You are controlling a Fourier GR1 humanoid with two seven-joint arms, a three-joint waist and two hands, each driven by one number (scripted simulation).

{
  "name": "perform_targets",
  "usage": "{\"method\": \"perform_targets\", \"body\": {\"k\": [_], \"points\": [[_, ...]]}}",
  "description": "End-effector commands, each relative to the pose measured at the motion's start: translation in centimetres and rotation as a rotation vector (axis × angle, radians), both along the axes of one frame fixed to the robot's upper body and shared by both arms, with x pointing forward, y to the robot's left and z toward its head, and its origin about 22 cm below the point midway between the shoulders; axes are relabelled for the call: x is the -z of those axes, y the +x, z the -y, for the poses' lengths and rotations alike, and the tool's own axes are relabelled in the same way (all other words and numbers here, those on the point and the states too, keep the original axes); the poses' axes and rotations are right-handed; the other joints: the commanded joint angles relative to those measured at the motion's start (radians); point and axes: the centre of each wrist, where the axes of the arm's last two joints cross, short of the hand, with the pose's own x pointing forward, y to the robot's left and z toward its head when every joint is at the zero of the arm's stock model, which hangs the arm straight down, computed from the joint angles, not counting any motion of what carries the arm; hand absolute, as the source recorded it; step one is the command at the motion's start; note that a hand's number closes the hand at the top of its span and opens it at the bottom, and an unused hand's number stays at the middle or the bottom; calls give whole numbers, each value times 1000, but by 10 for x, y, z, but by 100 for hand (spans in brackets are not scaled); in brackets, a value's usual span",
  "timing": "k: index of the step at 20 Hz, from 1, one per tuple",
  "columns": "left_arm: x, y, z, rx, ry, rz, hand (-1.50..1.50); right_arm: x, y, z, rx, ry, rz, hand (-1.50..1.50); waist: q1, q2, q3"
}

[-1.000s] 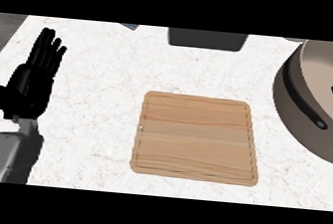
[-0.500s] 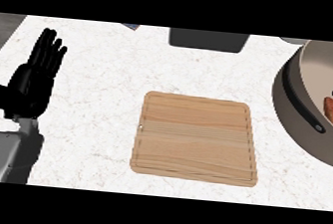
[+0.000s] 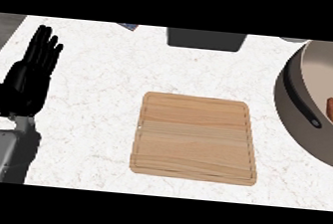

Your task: Pick the sweet potato from the cutting board and place it in the pot

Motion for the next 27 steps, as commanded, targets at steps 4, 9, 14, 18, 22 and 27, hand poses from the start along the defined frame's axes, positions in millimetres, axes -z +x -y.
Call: {"method": "perform_targets", "body": {"k": [4,9,14,18,22,27], "points": [[4,-11,0,-16,1,-13,0,19,-35,6,112,-61,242,-150,-16,-3,9],[15,-8,-11,-32,12,-15,0,19,-70,-9,89,-89,323,-150,-33,-5,7],[7,-7,-7,-23,10,-5,0,43,-126,-18,117,-109,347,-150,-25,0,8],[2,-12,-10,-10,8,-21,0,20,-168,-6,153,-130,345,-150,-14,2,8],[6,-5,-13,-14,-8,-6,0,27,-220,-24,155,-158,351,-150,-15,3,8],[15,-11,10,-26,14,3,0,37,-263,-21,173,-139,331,-150,-14,3,9]]}}
